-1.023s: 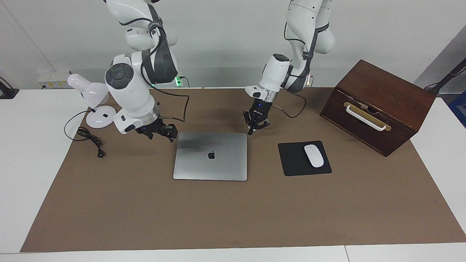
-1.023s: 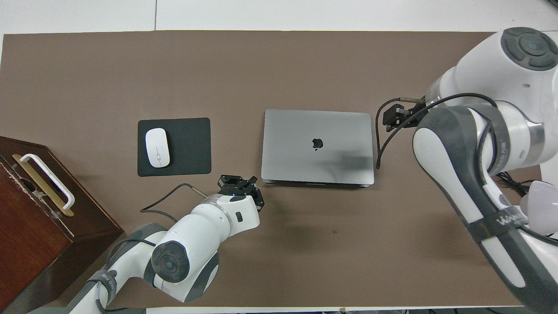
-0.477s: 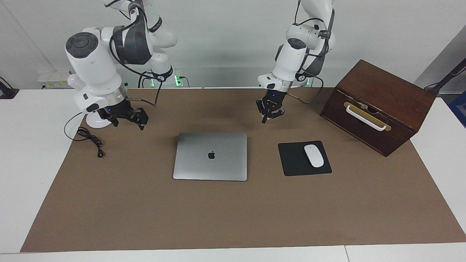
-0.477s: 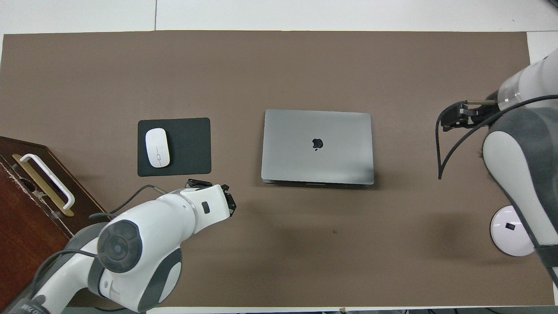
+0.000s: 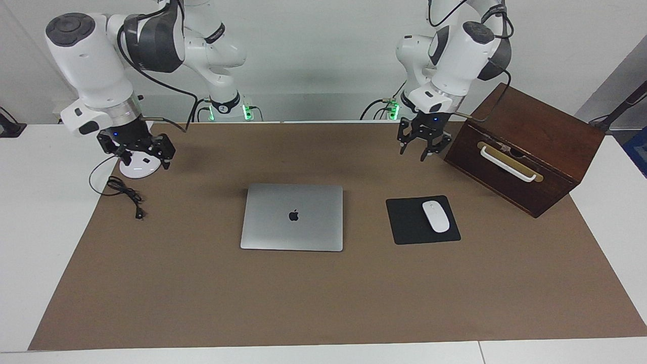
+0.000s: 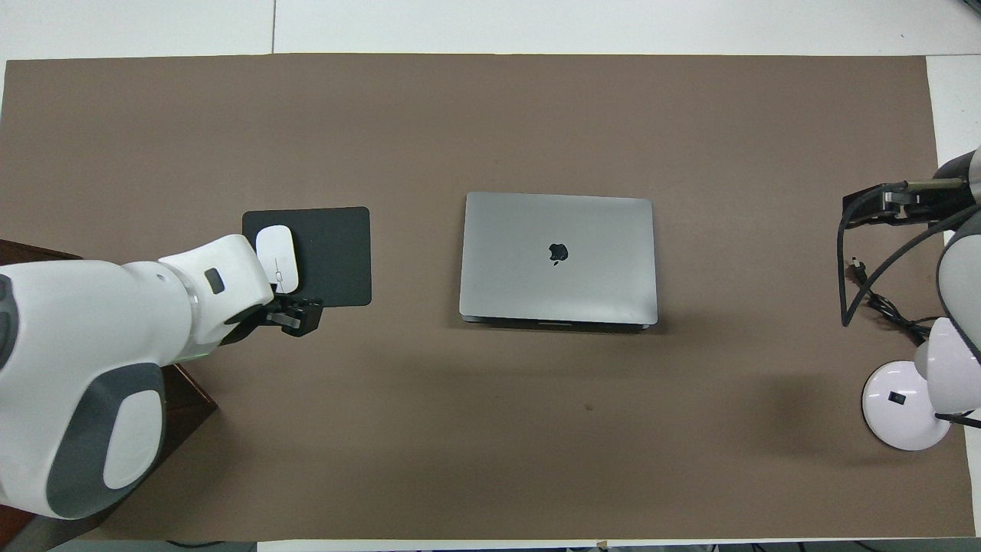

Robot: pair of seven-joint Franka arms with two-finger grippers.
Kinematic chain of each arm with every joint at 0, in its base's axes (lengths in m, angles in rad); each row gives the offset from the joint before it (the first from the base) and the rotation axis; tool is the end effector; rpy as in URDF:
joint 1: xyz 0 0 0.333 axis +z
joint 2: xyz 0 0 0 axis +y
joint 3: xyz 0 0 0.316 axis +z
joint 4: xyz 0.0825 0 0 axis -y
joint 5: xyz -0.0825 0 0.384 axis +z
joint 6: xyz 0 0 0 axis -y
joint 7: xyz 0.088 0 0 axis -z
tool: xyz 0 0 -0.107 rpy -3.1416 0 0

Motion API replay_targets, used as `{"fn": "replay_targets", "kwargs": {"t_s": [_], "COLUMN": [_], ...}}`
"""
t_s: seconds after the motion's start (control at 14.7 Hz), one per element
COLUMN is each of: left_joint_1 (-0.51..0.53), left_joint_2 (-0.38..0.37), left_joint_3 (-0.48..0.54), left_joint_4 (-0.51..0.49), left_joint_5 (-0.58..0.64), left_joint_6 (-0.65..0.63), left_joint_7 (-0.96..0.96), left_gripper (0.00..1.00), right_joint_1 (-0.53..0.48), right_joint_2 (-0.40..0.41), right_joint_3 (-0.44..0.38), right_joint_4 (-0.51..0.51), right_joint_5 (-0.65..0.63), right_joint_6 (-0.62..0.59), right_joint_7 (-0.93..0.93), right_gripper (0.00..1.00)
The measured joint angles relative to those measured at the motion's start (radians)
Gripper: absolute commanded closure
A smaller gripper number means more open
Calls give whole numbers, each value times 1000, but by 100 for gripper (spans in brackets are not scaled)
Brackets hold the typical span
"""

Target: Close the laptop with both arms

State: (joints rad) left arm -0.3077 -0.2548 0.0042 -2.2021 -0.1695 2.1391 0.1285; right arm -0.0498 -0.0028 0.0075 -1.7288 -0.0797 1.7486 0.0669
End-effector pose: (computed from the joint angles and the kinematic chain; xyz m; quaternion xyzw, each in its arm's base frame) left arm 0.4699 -0.1546 0.5074 0.9770 -0.1750 0.0884 0.0840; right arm 0.5634 -0.0310 0.5667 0.9980 -0.0479 0.0118 0.0392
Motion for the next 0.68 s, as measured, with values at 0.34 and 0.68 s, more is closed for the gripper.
{"fn": "replay_targets", "kwargs": {"t_s": [0.34,0.68], "left_joint_1": [182,298], "left_joint_2": [2,5], "left_joint_3": [2,1], "left_joint_4": [28,186], "left_joint_5": [0,1], "left_joint_6": [-5,-109], "left_joint_7": [0,-2], "left_gripper": [0,0], "right_joint_1": [0,3], "right_joint_2": [-43,-50], "right_joint_3": [-6,-11], "right_joint_4": [7,7], "right_joint_5": [0,17], "right_joint_6": [-101,-143], "right_joint_7": [0,0], "right_gripper": [0,0]}}
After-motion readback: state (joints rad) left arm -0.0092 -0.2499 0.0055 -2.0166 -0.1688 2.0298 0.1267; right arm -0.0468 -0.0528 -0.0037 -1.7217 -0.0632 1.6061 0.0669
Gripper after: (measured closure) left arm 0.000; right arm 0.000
